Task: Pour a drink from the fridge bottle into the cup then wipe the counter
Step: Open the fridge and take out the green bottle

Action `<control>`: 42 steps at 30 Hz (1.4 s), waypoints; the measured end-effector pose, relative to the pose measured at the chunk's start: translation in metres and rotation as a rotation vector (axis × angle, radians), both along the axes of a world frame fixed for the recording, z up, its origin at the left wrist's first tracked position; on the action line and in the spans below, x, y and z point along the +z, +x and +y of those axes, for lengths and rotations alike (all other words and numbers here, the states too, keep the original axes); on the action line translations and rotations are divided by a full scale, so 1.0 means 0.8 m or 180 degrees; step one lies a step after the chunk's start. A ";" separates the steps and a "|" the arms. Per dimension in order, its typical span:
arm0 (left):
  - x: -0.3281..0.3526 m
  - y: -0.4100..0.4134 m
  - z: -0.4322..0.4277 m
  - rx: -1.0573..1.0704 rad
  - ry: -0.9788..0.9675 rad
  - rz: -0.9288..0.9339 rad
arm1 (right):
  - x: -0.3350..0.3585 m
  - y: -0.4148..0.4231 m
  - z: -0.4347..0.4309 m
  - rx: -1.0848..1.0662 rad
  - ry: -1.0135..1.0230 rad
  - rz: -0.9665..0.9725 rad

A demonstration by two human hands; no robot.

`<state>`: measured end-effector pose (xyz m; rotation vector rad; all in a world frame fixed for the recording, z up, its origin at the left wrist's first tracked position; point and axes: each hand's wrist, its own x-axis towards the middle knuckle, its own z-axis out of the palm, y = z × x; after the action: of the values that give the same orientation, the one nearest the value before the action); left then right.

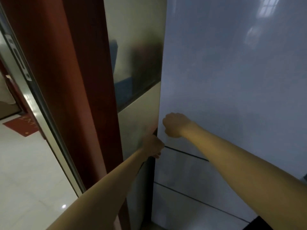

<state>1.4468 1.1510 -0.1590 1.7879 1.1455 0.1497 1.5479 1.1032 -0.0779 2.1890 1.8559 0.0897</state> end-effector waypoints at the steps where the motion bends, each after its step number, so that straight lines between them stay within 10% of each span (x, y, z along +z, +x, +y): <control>1: -0.007 0.006 0.005 0.0138 -0.0192 -0.0177 | 0.004 0.001 0.010 0.0102 0.0140 -0.0135; 9: -0.032 0.042 0.060 0.0849 -0.0894 -0.1465 | 0.029 0.011 0.083 0.0911 0.0790 -0.1511; 17: -0.042 0.053 0.071 0.0696 -0.1077 -0.1553 | 0.003 0.000 0.119 -0.0305 -0.0285 -0.3012; 42: -0.027 -0.078 -0.034 0.0983 -0.0630 -0.1872 | -0.004 -0.127 -0.043 0.0636 0.0717 -0.2051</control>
<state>1.3846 1.1238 -0.1804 1.2584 0.9525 0.6744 1.4460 1.0689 -0.0815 1.7788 1.7179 0.9599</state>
